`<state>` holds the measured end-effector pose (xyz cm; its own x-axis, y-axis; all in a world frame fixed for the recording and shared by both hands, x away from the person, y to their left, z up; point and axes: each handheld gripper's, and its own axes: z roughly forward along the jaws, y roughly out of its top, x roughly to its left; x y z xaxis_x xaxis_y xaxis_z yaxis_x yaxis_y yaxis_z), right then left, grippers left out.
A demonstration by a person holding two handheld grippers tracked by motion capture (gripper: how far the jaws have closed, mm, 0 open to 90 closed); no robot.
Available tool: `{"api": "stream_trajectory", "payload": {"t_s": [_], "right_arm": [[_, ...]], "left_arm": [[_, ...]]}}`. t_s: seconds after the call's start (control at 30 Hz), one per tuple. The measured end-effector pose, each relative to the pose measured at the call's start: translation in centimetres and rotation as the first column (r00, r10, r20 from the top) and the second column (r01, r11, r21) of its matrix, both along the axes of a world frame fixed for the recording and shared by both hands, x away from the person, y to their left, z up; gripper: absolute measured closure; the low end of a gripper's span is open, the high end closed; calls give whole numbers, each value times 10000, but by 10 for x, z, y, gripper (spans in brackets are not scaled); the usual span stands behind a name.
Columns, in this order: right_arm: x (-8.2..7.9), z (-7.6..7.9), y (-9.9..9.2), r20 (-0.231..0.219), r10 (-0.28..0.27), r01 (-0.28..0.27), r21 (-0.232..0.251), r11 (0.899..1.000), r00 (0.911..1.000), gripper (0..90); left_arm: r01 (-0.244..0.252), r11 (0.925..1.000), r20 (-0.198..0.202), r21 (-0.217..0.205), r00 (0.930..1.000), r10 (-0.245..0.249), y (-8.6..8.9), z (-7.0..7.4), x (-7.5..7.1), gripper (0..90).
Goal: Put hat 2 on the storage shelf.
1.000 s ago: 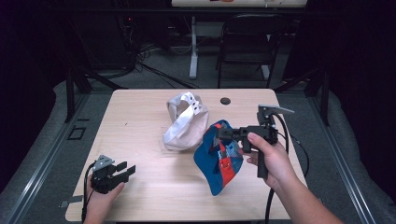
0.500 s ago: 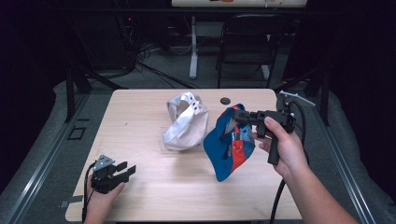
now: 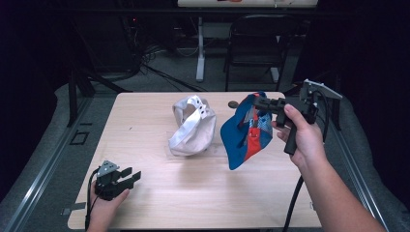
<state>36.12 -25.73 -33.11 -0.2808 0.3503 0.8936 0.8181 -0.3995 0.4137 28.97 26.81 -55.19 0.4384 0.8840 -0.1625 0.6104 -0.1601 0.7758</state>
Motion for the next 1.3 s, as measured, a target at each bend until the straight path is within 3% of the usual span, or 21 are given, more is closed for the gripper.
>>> {"api": "stream_trajectory", "payload": {"t_s": [0.4, 0.83, 1.3], "right_arm": [[17, 13, -5, 46, -921, 921, -75, 9957, 9957, 782], [35, 9, 9, -140, -1116, 1115, -43, 9938, 9937, 782], [41, 1, 13, -267, -1138, 1126, -431, 9927, 9931, 782]], "left_arm": [[18, 10000, -4, 16, 10000, -18, 0, 0, 0, 550], [33, 10000, 4, -2, 10000, -33, 1, 0, 0, 550], [68, 10000, -65, 22, 10000, -67, 1, 1, 0, 550]]}}
